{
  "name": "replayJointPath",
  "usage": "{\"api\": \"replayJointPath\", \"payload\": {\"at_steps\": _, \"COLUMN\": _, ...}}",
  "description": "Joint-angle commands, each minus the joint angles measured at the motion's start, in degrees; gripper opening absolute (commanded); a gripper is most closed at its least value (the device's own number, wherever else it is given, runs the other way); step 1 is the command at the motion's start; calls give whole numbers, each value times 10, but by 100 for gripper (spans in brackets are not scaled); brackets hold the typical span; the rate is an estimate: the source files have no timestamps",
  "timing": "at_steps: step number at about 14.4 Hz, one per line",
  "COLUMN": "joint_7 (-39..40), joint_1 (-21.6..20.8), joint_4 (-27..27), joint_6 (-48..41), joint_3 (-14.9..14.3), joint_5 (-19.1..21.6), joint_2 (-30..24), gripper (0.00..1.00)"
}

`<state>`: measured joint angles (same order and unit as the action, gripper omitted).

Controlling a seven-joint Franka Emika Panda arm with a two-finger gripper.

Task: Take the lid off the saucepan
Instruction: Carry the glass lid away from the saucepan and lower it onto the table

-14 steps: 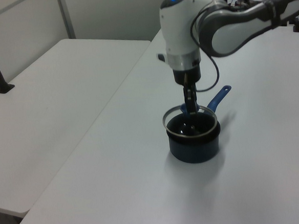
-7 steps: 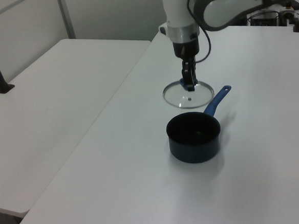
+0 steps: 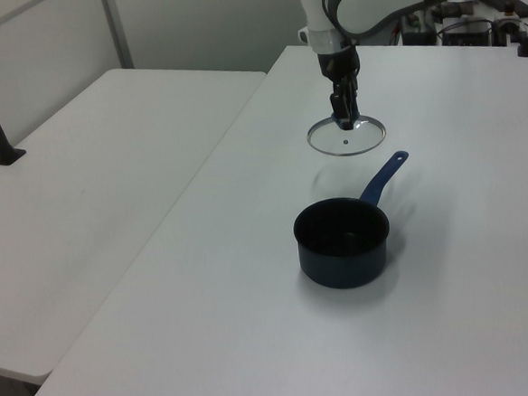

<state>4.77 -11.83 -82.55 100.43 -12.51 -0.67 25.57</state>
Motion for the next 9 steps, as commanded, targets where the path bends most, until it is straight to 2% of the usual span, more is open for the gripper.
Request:
{"api": "replayJointPath", "payload": {"at_steps": 1, "joint_7": 16, "joint_1": 26, "joint_4": -22, "joint_6": 63, "joint_3": 3, "joint_5": -17, "joint_2": 29, "gripper": 42}}
{"api": "replayJointPath", "payload": {"at_steps": 9, "joint_7": 15, "joint_1": 38, "joint_4": -28, "joint_6": 99, "joint_3": 4, "joint_5": -13, "joint_2": 59, "gripper": 43}}
